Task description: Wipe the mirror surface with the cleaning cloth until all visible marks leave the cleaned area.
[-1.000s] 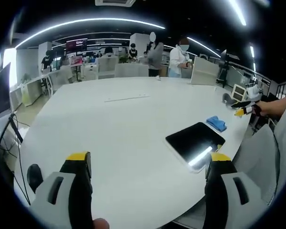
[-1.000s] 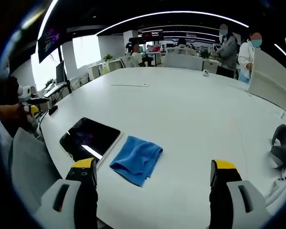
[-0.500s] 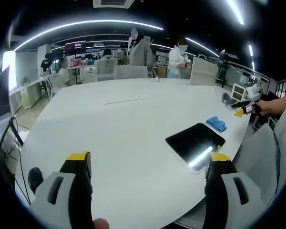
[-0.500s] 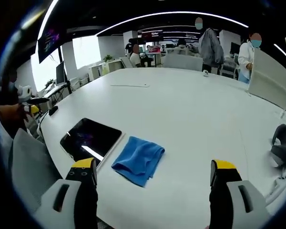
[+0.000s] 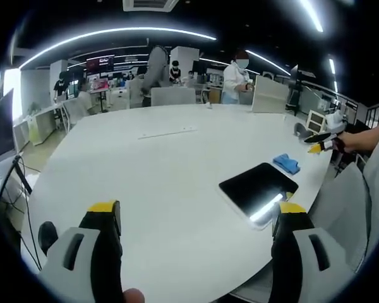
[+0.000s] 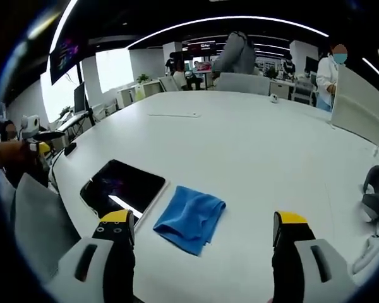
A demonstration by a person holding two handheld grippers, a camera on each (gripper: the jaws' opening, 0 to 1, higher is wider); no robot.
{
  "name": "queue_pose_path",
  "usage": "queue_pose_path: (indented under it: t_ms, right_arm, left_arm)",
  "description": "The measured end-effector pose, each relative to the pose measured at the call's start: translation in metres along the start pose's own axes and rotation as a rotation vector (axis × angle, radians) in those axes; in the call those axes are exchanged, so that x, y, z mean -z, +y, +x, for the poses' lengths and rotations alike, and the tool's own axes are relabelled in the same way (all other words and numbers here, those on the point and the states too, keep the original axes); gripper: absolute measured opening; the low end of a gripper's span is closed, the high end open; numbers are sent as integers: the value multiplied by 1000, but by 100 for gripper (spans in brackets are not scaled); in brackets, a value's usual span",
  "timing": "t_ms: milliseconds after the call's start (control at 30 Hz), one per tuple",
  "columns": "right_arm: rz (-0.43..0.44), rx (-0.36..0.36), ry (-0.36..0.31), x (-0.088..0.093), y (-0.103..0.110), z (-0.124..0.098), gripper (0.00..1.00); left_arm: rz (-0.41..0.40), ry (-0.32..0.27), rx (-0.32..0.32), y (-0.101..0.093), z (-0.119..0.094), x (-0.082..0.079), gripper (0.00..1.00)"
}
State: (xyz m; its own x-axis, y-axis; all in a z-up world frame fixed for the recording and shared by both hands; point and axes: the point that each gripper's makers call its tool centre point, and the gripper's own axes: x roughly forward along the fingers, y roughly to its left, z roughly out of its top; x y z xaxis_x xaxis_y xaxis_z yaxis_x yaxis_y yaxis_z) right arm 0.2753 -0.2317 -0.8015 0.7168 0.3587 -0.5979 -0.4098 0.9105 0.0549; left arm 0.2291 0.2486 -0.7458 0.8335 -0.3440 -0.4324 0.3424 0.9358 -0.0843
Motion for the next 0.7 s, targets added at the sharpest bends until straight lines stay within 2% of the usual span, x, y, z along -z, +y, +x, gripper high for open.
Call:
queue_pose_path:
  t_ms: [200, 300, 433, 567, 700]
  right_arm:
    - [-34, 0, -14, -13, 12, 15, 78]
    - [-45, 6, 5, -10, 13, 25, 68]
    - [-2, 10, 40, -2, 15, 40, 62]
    - [-26, 24, 86, 9, 15, 53, 43]
    - [-19, 23, 109, 19, 13, 70, 32]
  left_arm:
    - [1, 2, 8, -4, 2, 0, 99]
    - [-2, 1, 8, -5, 1, 0, 99]
    - [-4, 6, 4, -2, 1, 3, 99]
    - [-4, 8, -1, 1, -2, 4, 99]
    - [-5, 11, -6, 6, -2, 5, 99]
